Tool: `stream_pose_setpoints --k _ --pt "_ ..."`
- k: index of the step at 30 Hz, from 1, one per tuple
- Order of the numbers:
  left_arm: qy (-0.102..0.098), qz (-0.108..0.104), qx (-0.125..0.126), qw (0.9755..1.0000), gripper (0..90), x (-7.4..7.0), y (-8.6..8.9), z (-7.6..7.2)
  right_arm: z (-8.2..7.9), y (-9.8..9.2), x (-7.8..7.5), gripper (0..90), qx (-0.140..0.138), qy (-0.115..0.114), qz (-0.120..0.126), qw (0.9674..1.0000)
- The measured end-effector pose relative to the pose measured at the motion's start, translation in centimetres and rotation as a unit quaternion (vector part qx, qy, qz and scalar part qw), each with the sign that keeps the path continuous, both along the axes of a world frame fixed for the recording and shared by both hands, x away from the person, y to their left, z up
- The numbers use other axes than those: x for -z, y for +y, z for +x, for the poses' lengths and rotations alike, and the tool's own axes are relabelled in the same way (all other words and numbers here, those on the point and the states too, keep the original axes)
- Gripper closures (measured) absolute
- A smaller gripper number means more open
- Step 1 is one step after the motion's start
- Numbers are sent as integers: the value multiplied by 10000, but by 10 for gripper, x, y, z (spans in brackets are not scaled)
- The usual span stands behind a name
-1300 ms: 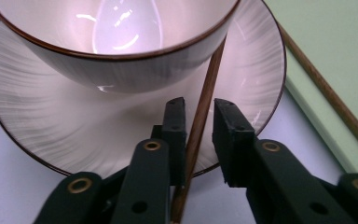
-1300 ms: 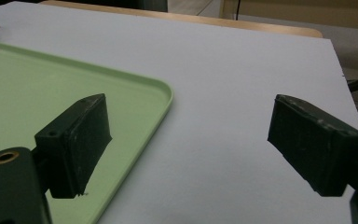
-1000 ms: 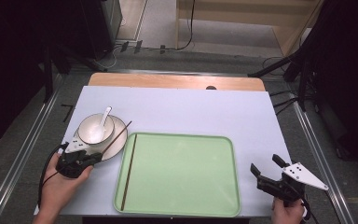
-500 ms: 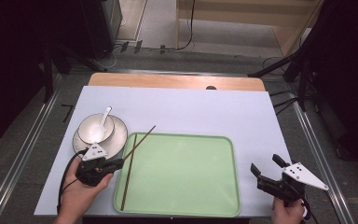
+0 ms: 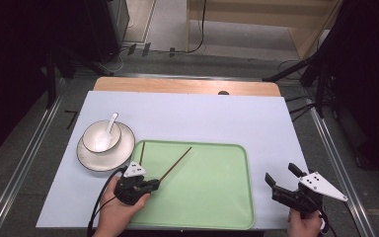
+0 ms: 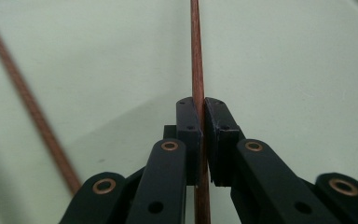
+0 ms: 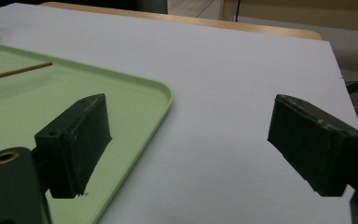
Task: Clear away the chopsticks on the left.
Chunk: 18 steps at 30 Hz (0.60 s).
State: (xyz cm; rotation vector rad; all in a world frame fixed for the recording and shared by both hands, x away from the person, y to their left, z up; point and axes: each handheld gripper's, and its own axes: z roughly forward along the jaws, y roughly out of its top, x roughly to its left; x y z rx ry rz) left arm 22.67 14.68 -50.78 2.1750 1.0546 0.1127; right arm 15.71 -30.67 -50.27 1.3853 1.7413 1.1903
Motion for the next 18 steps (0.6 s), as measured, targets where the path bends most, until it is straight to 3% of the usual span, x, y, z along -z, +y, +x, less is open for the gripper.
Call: stream_pose_setpoints --k 9,18 --pt "45 164 -54 9998 852 7 -8 -6 0 -1 0 130 15 -11 33 10000" --pt "-121 305 -45 9995 846 8 -12 -10 -1 0 -1 130 14 -15 27 10000"
